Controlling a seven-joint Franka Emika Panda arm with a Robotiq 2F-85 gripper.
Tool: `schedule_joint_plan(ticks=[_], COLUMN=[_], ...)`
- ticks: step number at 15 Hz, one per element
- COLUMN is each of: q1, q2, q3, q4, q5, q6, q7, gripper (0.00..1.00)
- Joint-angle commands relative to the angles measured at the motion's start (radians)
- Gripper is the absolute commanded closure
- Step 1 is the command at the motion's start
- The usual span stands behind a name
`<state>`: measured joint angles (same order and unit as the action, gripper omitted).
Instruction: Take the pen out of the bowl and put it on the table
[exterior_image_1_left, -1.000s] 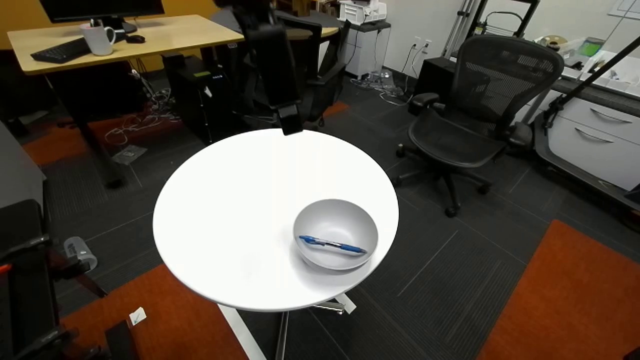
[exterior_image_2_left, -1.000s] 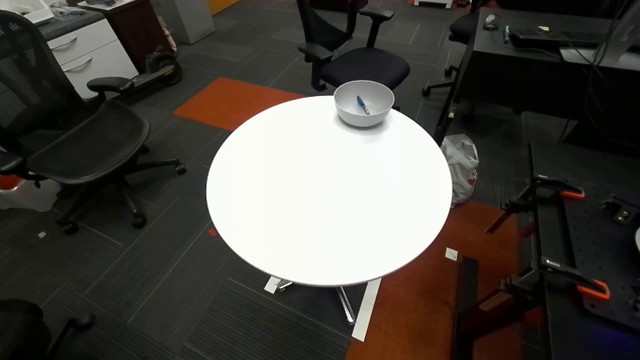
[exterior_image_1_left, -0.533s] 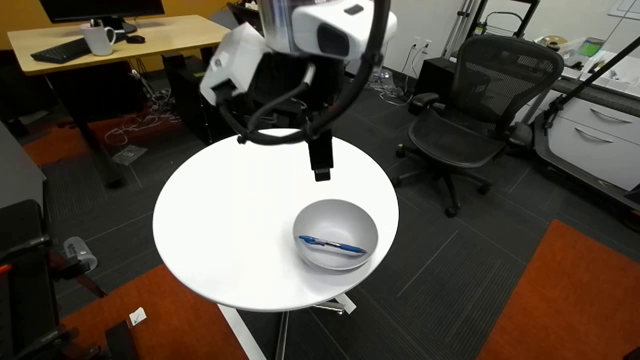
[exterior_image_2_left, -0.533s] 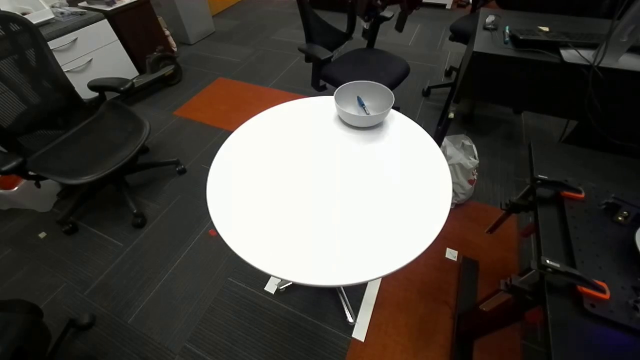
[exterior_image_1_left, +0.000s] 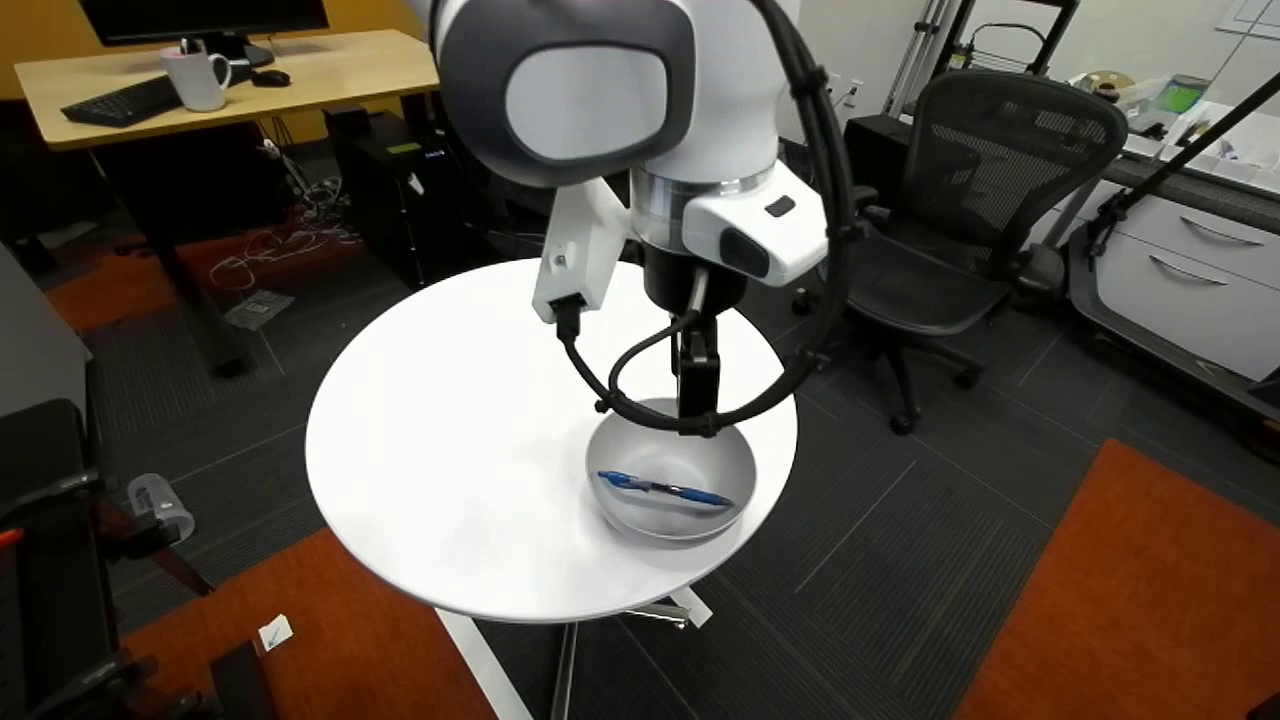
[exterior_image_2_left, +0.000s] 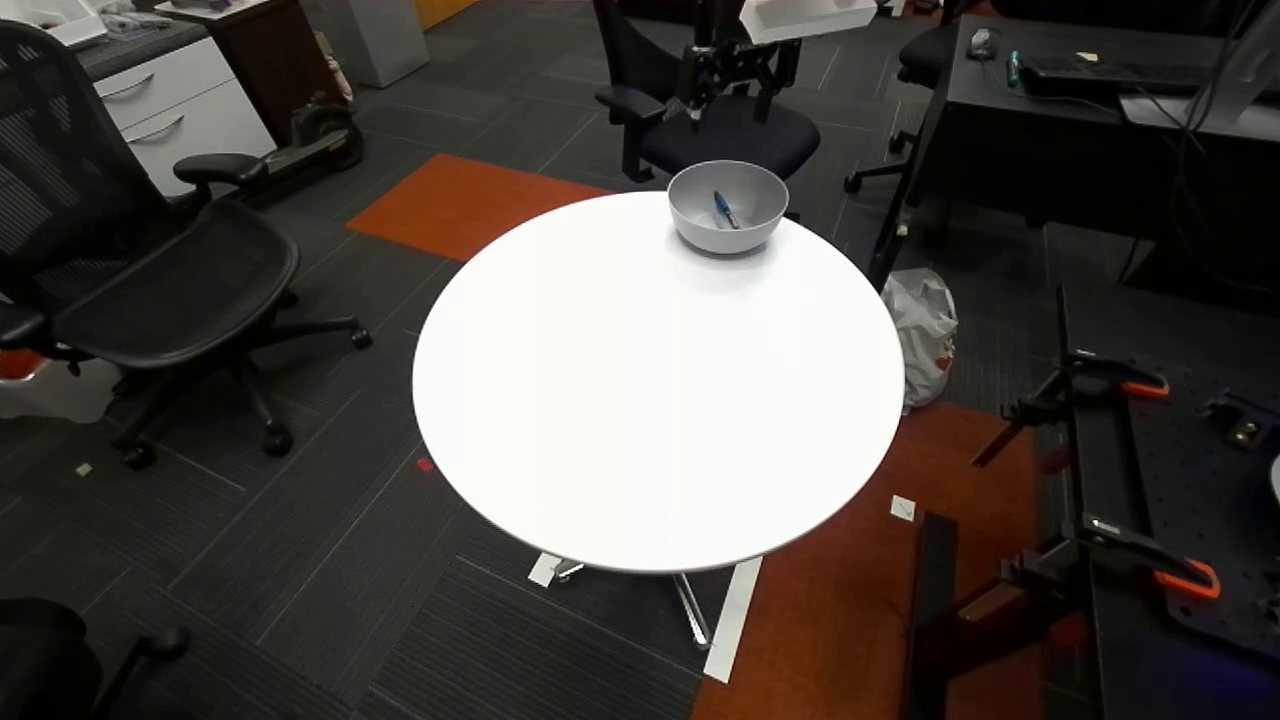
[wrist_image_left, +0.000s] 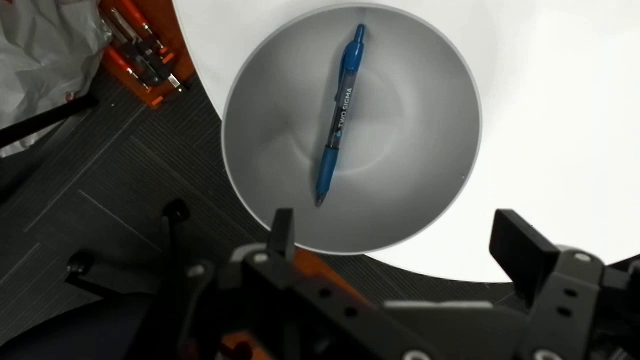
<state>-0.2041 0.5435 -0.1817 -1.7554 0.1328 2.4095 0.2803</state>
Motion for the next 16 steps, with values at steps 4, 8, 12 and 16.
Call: schedule_joint_plan(ticks=[4,8,12,16], q1=[0.003,0.002,-0.001,-0.009], q2=[0.165,0.224,0.263,0.286], q3=[-0.009,-0.01,-0.011,-0.009], q4=[0.144,0.169,0.179,0.183], q5=[0.015,0.02,0.029,0.039], q6=[-0.034,-0.034,-0.025,-0.026], q7=[0.078,0.101,0.113,0.123], gripper=[0.0,0.0,0.0,0.0])
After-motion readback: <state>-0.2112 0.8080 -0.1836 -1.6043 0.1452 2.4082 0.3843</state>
